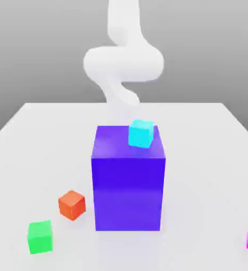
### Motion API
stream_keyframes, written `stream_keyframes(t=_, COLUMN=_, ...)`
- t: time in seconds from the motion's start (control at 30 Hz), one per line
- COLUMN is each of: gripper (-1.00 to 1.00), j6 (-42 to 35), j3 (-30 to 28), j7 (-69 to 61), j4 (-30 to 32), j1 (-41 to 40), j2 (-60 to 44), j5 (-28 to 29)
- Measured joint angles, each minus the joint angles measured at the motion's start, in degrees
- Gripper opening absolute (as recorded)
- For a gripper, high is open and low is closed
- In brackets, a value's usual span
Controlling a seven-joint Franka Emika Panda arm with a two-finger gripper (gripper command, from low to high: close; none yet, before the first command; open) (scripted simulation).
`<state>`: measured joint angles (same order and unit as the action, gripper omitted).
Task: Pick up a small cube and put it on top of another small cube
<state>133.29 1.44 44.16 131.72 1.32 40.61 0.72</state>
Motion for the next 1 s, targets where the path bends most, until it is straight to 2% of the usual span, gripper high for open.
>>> stream_keyframes(t=0.57, gripper=0.00, j6=10.3, j3=10.3, j7=-10.3, j4=-0.4, j1=9.4, j2=-35.6, j5=6.4)
stream_keyframes(t=1.0, gripper=0.00, j6=18.7, j3=14.7, j7=-16.6, j4=-1.1, j1=18.3, j2=-62.8, j5=12.7)
